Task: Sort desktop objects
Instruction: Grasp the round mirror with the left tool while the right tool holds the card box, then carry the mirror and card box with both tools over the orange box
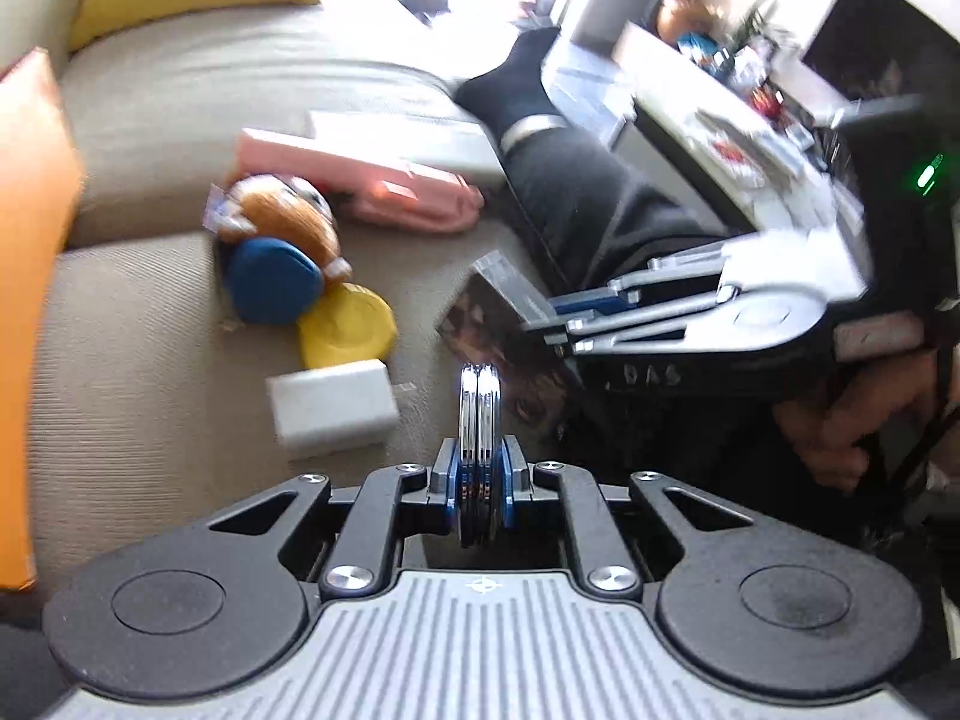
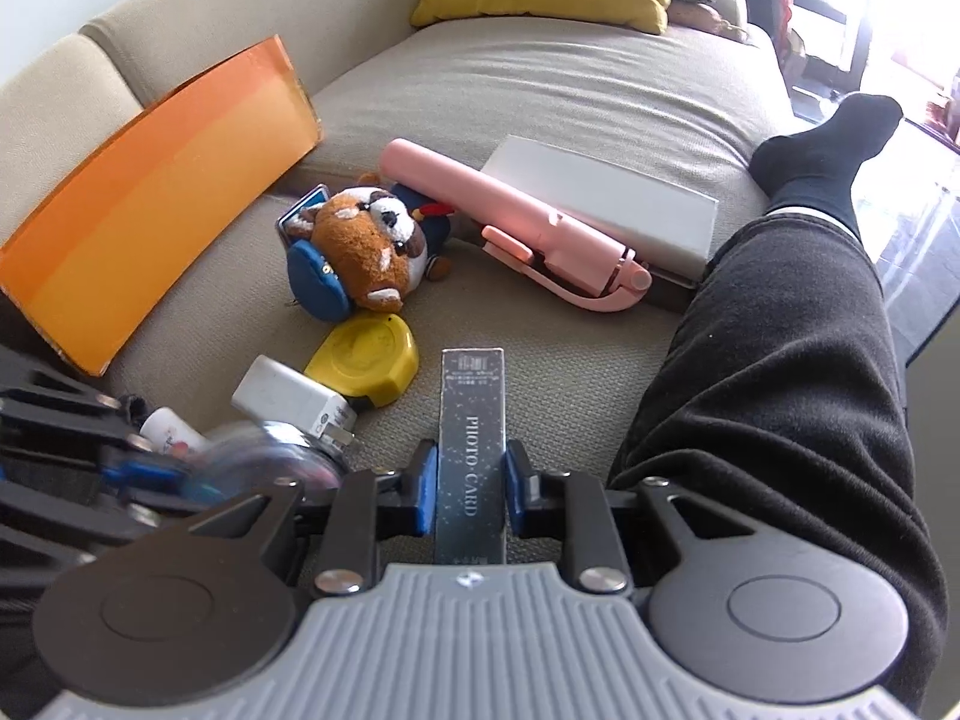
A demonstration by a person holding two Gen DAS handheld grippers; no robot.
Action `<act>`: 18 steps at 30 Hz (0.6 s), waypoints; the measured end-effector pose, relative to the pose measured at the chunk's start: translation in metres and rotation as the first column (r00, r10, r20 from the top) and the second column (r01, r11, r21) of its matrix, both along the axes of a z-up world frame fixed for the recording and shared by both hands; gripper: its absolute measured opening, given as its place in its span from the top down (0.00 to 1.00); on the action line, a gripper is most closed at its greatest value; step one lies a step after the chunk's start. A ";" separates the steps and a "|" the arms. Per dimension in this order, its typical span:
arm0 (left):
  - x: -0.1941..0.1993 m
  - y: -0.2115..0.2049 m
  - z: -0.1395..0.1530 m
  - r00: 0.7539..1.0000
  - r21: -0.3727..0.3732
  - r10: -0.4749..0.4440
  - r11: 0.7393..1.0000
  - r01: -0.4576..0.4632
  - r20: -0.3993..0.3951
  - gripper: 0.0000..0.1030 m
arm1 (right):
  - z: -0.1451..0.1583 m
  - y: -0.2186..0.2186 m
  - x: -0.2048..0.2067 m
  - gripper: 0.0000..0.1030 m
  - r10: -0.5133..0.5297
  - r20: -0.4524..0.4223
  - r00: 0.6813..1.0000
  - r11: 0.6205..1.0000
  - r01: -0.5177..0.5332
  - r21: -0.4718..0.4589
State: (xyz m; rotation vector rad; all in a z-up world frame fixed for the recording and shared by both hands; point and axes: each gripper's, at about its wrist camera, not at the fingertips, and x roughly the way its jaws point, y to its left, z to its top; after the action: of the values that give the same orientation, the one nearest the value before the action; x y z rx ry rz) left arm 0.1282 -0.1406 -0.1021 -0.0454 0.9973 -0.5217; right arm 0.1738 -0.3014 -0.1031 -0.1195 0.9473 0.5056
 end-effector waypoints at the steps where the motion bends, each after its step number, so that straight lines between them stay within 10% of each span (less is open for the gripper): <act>1: -0.001 0.006 0.007 1.000 -0.014 0.021 1.000 -0.021 0.010 0.86 | 0.003 0.001 -0.001 0.77 -0.005 0.003 1.000 1.000 0.005 0.000; 9: -0.004 0.079 0.071 0.965 -0.098 0.256 0.964 -0.249 0.065 0.86 | 0.072 0.022 -0.001 0.77 0.121 0.075 0.990 0.991 -0.124 0.040; 18: -0.001 0.172 0.110 0.872 -0.114 0.475 0.878 -0.464 0.114 0.86 | 0.139 0.087 0.019 0.77 0.290 0.207 0.934 0.945 -0.314 0.093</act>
State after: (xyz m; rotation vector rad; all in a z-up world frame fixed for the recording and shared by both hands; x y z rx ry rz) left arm 0.1275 0.0315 0.0082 -0.3170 0.7891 -0.1130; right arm 0.1925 -0.2140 0.0361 -0.1998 0.7086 0.8229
